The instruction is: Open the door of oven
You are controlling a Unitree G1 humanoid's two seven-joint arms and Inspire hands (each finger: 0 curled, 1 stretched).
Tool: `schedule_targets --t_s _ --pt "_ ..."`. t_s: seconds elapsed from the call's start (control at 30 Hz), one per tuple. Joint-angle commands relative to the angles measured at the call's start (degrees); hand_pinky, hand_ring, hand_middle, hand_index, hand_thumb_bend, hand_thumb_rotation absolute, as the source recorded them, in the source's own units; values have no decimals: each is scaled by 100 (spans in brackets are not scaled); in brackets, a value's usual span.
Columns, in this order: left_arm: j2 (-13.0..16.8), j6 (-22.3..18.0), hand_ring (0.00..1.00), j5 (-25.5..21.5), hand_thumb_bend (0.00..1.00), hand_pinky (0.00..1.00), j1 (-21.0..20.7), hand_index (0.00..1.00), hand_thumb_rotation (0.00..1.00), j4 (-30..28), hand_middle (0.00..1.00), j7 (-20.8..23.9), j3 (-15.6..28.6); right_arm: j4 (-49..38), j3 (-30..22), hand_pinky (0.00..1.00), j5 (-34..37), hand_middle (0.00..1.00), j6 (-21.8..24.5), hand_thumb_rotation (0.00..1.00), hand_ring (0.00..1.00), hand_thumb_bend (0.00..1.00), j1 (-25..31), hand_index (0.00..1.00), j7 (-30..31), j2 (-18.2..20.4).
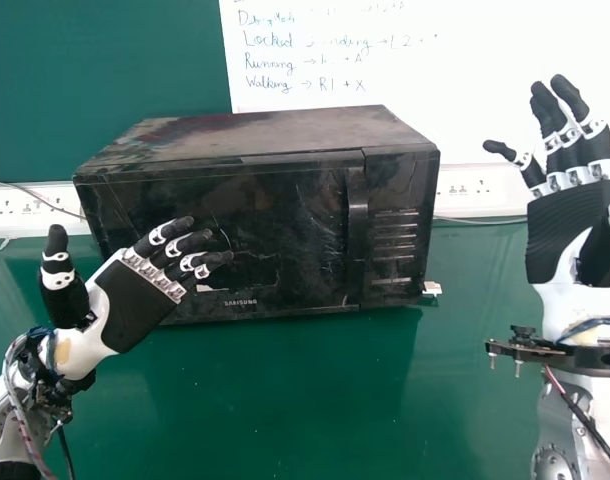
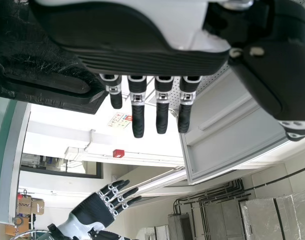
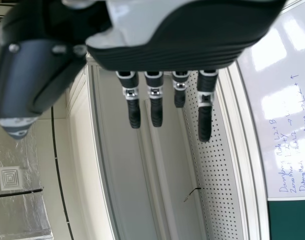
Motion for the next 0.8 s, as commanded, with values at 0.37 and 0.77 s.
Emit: schedule_targets --t_s 0.37,0.77 --pt "-320 67 93 121 100 74 -110 87 63 -23 94 284 -256 23 5 77 -125 94 -122 100 93 100 24 89 -55 51" --pt "-743 314 100 154 100 85 -175 87 66 -495 98 936 -523 -34 49 85 -382 96 -79 100 98 100 23 89 -234 77"
